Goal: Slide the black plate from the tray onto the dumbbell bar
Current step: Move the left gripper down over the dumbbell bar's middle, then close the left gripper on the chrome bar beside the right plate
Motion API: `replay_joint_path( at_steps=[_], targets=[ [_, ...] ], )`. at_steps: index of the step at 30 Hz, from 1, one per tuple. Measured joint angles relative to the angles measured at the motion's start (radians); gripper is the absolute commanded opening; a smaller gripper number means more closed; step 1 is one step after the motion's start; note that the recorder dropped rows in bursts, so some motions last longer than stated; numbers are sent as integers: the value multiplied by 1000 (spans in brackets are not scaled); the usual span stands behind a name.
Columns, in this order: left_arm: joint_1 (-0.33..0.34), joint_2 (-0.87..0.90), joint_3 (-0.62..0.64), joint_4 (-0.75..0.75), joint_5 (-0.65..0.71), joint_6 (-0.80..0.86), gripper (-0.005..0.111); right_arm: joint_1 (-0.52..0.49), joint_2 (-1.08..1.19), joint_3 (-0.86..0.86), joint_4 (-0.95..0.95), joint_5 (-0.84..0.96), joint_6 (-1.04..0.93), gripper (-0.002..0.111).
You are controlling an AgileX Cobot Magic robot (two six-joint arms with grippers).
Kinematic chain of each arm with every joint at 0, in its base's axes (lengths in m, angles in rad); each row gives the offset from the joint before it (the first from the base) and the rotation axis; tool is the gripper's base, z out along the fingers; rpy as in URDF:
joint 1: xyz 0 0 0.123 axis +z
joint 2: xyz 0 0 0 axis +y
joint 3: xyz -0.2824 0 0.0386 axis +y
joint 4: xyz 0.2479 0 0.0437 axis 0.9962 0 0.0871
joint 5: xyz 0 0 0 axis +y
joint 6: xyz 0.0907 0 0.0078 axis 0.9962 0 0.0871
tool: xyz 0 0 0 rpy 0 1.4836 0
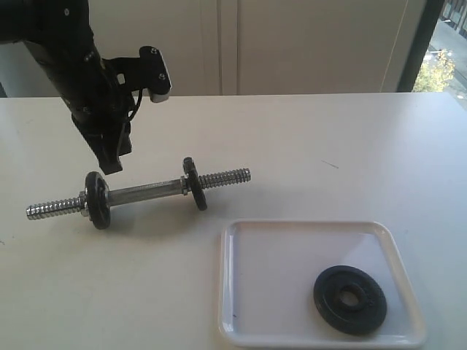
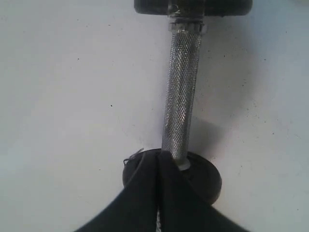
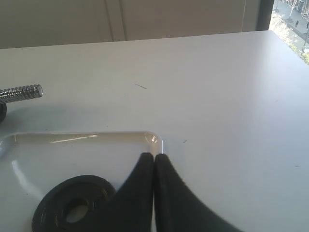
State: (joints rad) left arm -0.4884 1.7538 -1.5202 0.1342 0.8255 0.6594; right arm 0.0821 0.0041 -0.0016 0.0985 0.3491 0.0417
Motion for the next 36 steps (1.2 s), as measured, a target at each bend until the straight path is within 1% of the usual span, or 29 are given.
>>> replay_joint_path(
  at_steps=[3, 4, 8, 10, 11, 20, 28, 32, 34, 36],
  targets=[
    [0, 4, 0, 0, -1, 13, 29, 0, 0, 0, 0, 0, 0, 0],
    [0, 6, 0, 0, -2, 15, 40, 0, 0, 0, 0, 0, 0, 0],
    [0, 8, 0, 0, -16, 15, 72, 0, 0, 0, 0, 0, 0, 0],
    [0, 8, 0, 0, -33, 16, 80, 0, 0, 0, 0, 0, 0, 0],
    [0, 8, 0, 0, -48, 18, 82, 0, 0, 0, 0, 0, 0, 0],
    [0, 29, 0, -49, -122, 20, 83, 0, 0, 0, 0, 0, 0, 0],
    [0, 101, 0, -58, -132, 31, 81, 0, 0, 0, 0, 0, 0, 0],
    [0, 126, 0, -75, -118, 95, 81, 0, 0, 0, 0, 0, 0, 0],
    [0, 134, 0, -104, -116, 135, 81, 0, 0, 0, 0, 0, 0, 0],
    [0, 141, 0, -165, -114, 206, 81, 0, 0, 0, 0, 0, 0, 0]
  ],
)
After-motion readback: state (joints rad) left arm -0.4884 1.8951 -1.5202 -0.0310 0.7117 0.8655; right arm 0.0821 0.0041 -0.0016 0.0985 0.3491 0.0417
